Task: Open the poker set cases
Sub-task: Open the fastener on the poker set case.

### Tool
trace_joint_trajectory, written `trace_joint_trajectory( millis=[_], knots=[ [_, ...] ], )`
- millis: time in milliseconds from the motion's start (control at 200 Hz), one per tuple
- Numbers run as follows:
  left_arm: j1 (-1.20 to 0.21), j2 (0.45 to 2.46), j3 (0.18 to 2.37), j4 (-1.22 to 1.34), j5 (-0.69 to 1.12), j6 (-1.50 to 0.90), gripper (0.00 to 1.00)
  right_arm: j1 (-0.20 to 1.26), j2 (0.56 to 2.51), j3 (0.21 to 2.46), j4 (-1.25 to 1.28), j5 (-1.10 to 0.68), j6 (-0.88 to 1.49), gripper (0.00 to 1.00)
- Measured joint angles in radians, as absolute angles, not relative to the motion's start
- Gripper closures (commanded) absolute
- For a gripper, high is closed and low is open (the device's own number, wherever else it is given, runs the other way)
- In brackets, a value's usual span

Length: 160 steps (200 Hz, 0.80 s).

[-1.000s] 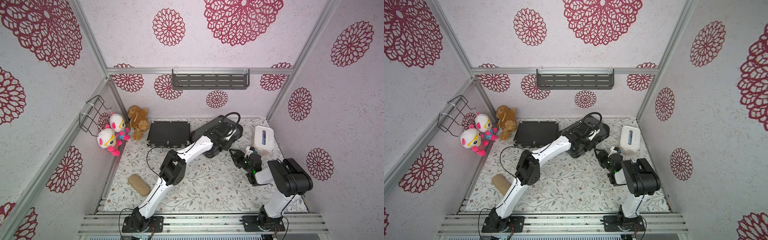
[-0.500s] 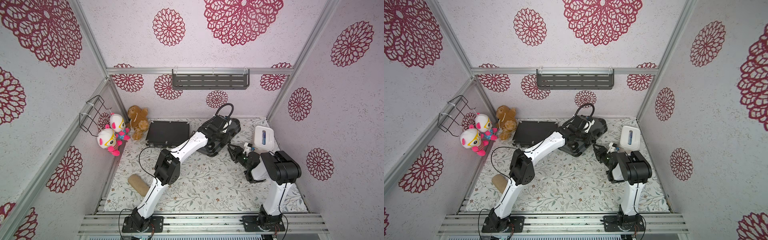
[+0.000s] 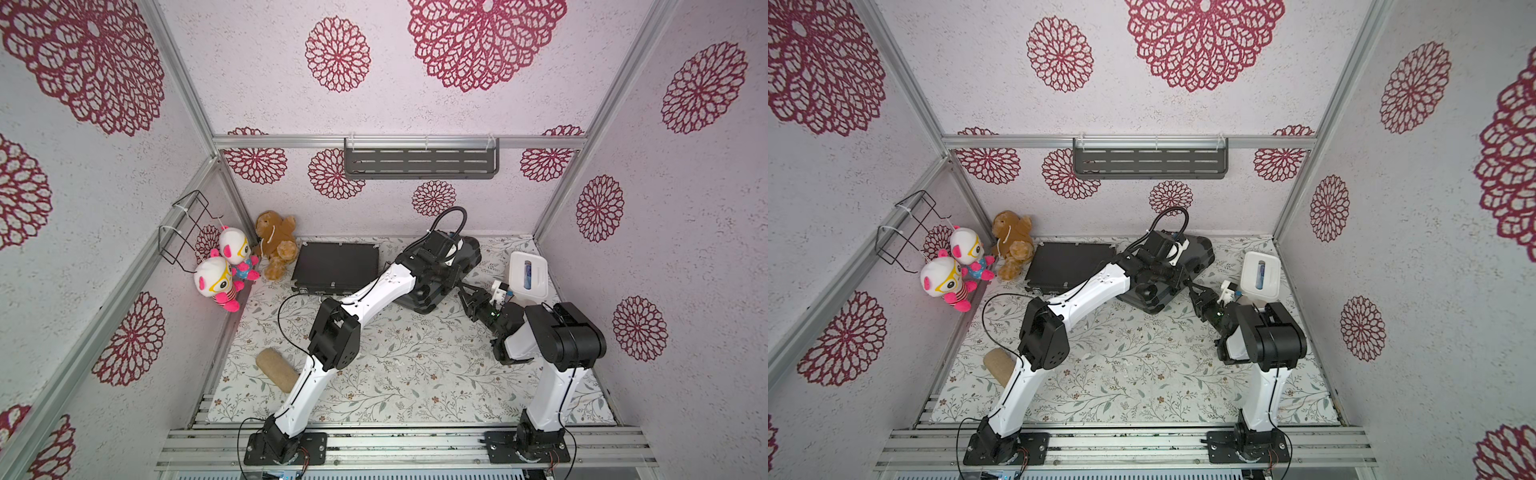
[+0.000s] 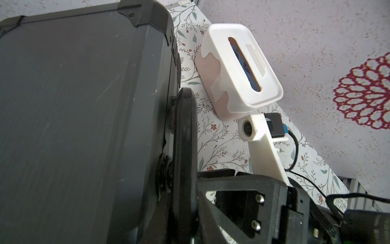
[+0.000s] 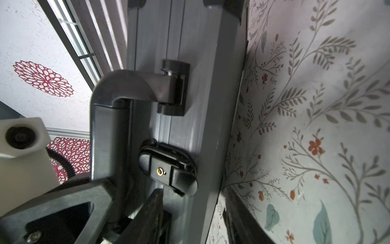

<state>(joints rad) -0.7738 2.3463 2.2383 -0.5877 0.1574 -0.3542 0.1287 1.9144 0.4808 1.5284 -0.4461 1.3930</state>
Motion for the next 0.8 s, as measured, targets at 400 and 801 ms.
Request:
trace_joint_trajectory(
  millis=[400,801],
  knots=[
    [-0.771,2.346,2.237,-0.579,0.164,-0.367,1.00,0.128,1.909,0.531,1.525,-0.458,1.438,0.53],
    [-0.769,2.346,2.224,-0.559,0.173,-0.380,1.00,0.113,1.909,0.535,1.519,-0.472,1.531,0.54]
  ],
)
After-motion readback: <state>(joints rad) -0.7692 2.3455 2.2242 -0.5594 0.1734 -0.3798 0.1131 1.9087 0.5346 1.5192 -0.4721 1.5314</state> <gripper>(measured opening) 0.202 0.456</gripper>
